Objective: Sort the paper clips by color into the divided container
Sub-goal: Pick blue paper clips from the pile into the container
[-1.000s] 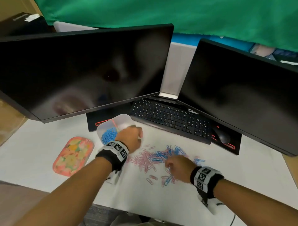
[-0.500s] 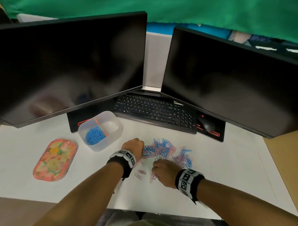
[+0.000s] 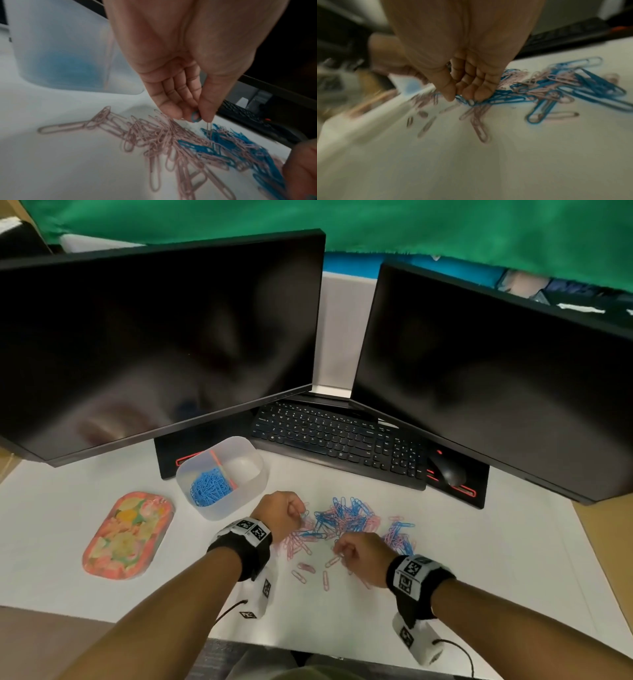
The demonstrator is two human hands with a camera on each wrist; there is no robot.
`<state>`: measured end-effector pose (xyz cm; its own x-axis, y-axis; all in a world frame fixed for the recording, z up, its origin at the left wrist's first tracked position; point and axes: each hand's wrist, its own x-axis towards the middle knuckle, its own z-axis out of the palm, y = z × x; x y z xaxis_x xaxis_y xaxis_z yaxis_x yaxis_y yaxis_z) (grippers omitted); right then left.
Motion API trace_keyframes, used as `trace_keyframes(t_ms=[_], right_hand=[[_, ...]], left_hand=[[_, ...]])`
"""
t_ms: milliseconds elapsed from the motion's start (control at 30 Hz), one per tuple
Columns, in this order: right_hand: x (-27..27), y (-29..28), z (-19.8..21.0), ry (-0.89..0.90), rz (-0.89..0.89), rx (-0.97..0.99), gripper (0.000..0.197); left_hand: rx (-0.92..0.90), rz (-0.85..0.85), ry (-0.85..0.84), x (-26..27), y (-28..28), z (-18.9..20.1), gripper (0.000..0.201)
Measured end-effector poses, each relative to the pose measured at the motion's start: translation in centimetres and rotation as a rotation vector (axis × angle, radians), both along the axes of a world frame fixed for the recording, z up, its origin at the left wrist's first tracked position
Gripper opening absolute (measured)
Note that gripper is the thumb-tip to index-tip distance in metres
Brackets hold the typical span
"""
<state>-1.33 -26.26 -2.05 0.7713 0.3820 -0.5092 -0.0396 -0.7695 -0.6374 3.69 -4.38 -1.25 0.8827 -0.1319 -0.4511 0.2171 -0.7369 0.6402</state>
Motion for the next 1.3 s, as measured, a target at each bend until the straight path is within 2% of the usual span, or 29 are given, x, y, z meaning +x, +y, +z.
trace_keyframes(t_ms=[233, 333, 433, 567, 700, 733, 767, 833, 900, 1000, 1100, 1300], right_hand=[[2.1, 0.1, 1.6, 0.226, -0.283, 0.231, 0.026], [2.7, 0.5, 1.6, 0.253, -0.326, 0.293, 0.017], [3.1, 1.0, 1.7, 0.283, -0.359, 0.331, 0.017], [3.5, 1.1, 1.7, 0.301, -0.416, 0.332, 0.031], [3.8, 1.5, 1.4, 0.248, -0.406, 0.246, 0.020], [3.8, 1.7, 1.3, 0.189, -0.374, 0.194, 0.017], [3.8, 2.0, 1.3, 0.109, -0.334, 0.140, 0.015], [3.6, 2.5, 1.2, -0.048, -0.232, 0.043, 0.017], [3.6, 2.9, 1.1, -0.159, -0.076, -0.047, 0.022], [4.3, 3.5, 0.6, -0.276, 0.153, -0.179, 0.031], [5.0, 4.0, 0.1, -0.342, 0.270, -0.231, 0.035], [5.7, 4.2, -0.5, -0.378, 0.330, -0.248, 0.017]], left_hand=[[-0.215, 0.119, 0.063, -0.4, 0.6, -0.5, 0.021], [-0.361, 0.167, 0.123, -0.6, 0.8, -0.4, 0.018], [-0.360, 0.199, 0.108, -0.6, 0.9, -0.6, 0.026], [-0.396, 0.291, 0.112, -0.2, 0.9, -0.2, 0.025], [-0.535, 0.475, 0.252, 0.1, 0.5, 0.3, 0.021], [-0.516, 0.466, 0.262, 0.1, 0.3, 0.1, 0.016], [-0.423, 0.393, 0.235, 0.0, 0.0, -0.1, 0.011], [-0.145, 0.169, 0.121, -0.5, -0.6, -0.5, 0.006], [0.090, -0.026, 0.023, -1.0, -1.2, -0.9, 0.009], [0.289, -0.206, -0.079, -1.6, -1.5, -1.5, 0.017], [0.340, -0.225, -0.106, -1.6, -1.2, -1.8, 0.018], [0.317, -0.176, -0.078, -1.5, -0.1, -1.4, 0.004]])
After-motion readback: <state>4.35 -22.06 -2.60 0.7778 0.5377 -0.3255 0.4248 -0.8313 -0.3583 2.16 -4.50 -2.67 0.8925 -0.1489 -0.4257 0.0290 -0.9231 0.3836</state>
